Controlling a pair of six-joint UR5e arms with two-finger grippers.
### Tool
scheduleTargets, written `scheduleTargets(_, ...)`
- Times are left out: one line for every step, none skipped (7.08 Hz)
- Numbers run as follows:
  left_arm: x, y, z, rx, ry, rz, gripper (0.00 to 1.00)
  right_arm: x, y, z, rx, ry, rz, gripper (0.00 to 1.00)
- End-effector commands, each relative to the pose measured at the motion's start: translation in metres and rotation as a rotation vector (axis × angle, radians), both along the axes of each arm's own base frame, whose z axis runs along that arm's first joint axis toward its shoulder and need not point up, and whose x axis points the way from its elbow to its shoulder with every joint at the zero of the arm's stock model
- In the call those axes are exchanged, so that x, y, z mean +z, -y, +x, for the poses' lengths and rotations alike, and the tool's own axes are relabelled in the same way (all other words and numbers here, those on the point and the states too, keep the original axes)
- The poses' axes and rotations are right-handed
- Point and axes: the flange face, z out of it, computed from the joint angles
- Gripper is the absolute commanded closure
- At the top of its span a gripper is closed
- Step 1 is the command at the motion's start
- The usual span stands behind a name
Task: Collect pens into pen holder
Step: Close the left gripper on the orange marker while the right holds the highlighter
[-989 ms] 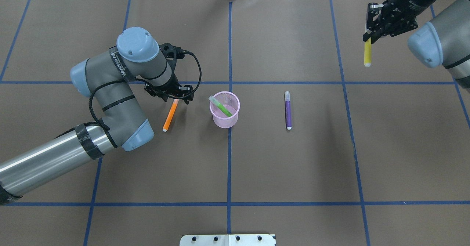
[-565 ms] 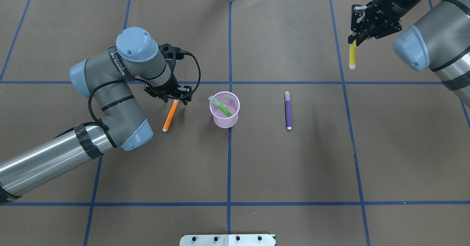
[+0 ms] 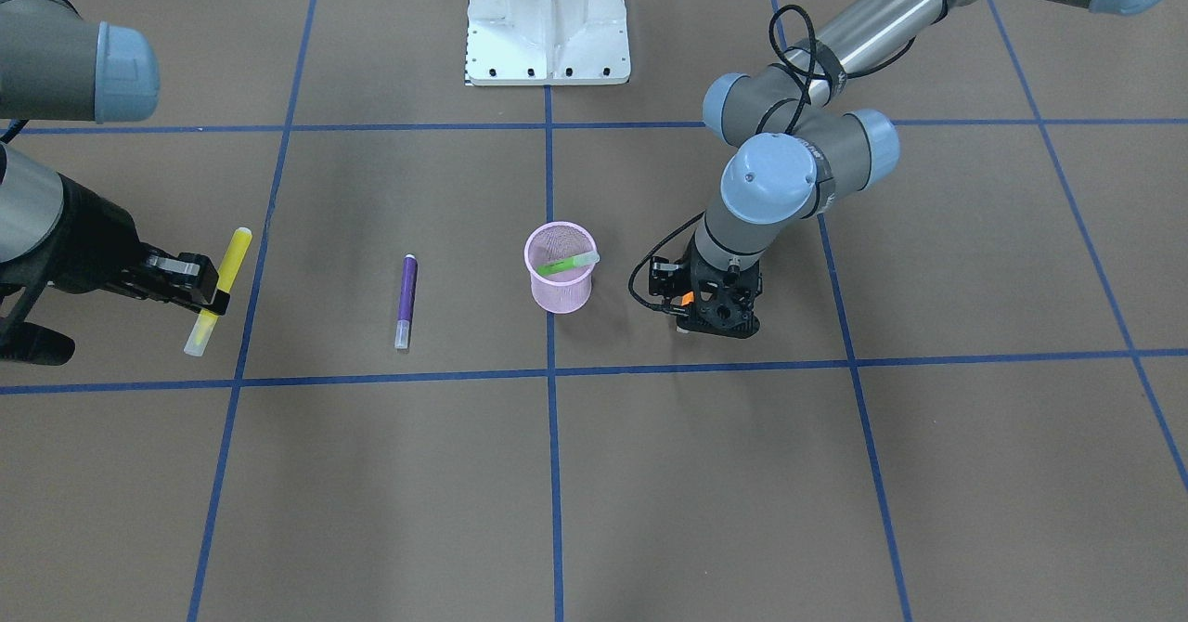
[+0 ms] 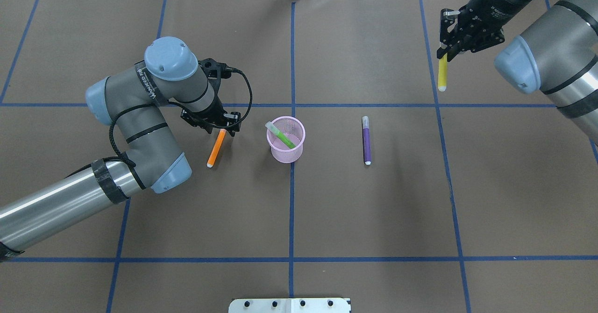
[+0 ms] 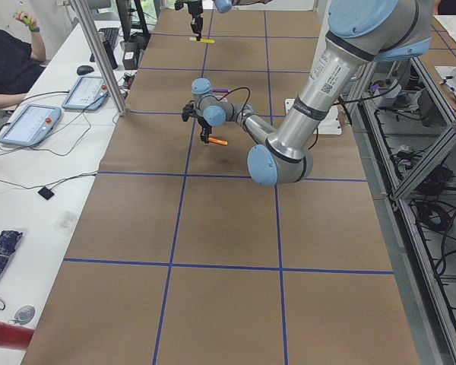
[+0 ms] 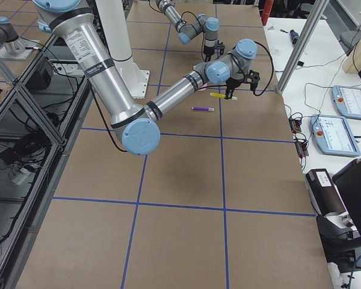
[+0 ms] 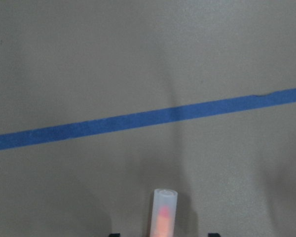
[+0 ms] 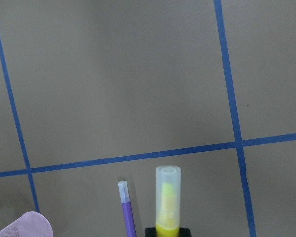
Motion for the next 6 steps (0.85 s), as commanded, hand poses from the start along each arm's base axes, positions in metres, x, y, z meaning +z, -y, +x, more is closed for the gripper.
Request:
scheduleTargets(0.0033, -0.0003, -0.0001, 0.001, 0.006, -0.007, 0.38, -0.0009, -0.0006, -0.0025, -0.003, 0.000, 0.000, 1.00)
scheduleTargets(0.0082, -0.0020, -0.0004, 0.003, 0.011, -0.011, 0.39, -0.0006, -0.0011, -0.0022, -0.003, 0.001, 0.000, 1.00)
scheduleTargets(0.0092, -0.0026, 0.0006, 0.004, 0.013, -0.013, 0.41, -0.0006, -0.0011, -0.0022, -0.002, 0.000, -0.002, 1.00)
scheduleTargets(0.0094, -0.0026, 0.0006, 0.003, 0.015, -0.015, 0.47, -0.0015, -0.0010, -0.0023, -0.003, 0.001, 0.000, 1.00)
scheduleTargets(0.0086, -0.0036, 0.0012, 0.005, 0.013, -0.014, 0.50, -0.0006, -0.0011, -0.0022, -0.003, 0.000, -0.001, 1.00)
scheduleTargets(0.0072, -0.0042, 0.0017, 0.011, 0.008, -0.018, 0.51, -0.0006, -0.0011, -0.0022, -0.003, 0.000, -0.001, 1.00)
